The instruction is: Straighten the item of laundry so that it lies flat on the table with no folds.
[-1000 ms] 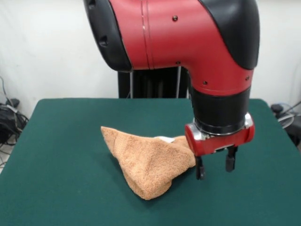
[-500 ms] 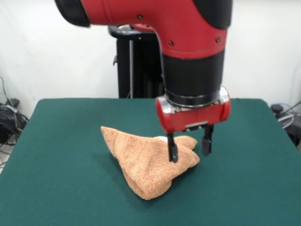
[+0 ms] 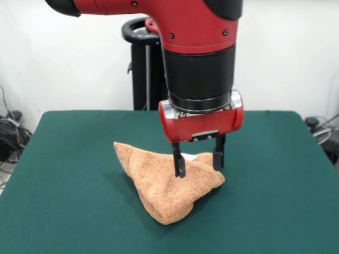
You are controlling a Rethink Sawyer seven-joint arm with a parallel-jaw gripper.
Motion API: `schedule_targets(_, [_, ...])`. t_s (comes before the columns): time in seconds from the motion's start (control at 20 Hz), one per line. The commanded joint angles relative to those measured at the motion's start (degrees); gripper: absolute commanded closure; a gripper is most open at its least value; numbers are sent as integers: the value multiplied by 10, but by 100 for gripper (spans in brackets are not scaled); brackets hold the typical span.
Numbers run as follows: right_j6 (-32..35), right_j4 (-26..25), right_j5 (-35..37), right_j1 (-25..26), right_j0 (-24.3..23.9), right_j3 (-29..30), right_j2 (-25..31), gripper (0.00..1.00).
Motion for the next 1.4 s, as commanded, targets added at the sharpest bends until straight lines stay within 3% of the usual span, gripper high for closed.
schedule_targets(0.05, [-65,-19,-20,34,-11,93,44,0])
schedule_targets(0.3, [-74,-23,-28,49,-17,93,50,0])
schedule_targets(0.55, [-75,-27,-47,38,-33,131,54,0])
schedule_targets(1.4, [-12,-28,-109,14,-38,214,55,0])
